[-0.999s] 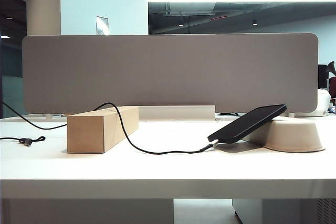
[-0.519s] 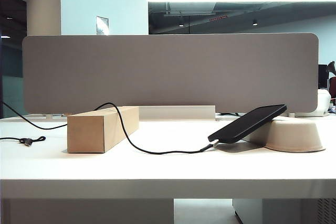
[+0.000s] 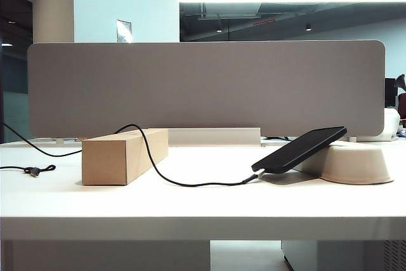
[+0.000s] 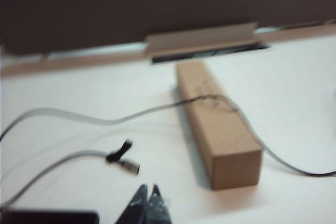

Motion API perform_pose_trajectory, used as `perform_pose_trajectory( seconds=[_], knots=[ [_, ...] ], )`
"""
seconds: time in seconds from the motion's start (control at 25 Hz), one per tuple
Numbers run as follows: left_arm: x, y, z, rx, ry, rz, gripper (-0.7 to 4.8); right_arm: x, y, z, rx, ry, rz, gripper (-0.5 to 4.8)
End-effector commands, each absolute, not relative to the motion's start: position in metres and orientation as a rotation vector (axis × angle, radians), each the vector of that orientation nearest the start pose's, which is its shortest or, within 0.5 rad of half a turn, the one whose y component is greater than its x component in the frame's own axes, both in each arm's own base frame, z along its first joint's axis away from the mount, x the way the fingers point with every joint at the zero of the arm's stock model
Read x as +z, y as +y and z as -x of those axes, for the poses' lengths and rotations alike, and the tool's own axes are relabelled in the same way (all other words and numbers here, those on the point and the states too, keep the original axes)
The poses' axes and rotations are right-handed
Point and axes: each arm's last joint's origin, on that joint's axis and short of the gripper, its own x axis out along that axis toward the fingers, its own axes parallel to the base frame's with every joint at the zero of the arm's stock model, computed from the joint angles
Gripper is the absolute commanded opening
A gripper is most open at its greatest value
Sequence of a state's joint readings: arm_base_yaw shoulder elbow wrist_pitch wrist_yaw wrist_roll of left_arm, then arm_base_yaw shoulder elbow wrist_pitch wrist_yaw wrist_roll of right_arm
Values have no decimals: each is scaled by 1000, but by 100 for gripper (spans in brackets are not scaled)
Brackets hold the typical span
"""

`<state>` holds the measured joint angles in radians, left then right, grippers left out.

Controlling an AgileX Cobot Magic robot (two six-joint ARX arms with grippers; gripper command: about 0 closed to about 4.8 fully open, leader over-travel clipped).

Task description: Pick up the charging cable and the phone, plug the charging cable into the charging port on the phone, and finally place them back on the table.

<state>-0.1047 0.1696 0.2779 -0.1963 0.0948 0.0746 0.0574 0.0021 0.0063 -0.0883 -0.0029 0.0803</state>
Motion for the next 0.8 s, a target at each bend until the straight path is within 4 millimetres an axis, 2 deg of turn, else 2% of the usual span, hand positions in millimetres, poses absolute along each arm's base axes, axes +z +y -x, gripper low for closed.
perform_pose_trajectory(
  seconds=[0.04, 0.12, 0.32, 0.56, 0.8],
  knots=[
    [215, -9, -97, -144, 49, -23, -5, 156, 5, -97, 49, 83, -72, -1],
    [207, -7, -99, -113, 33, 4, -5, 156, 5, -97, 49, 83, -72, -1],
    [172, -3, -100, -53, -41, 47, -6, 156, 5, -97, 49, 83, -72, -1],
    [170, 0, -97, 49, -53, 55, -5, 156, 5, -97, 49, 83, -72, -1],
    [169, 0, -97, 30, -37, 55, -5, 156, 5, -97, 49, 83, -72, -1]
  ],
)
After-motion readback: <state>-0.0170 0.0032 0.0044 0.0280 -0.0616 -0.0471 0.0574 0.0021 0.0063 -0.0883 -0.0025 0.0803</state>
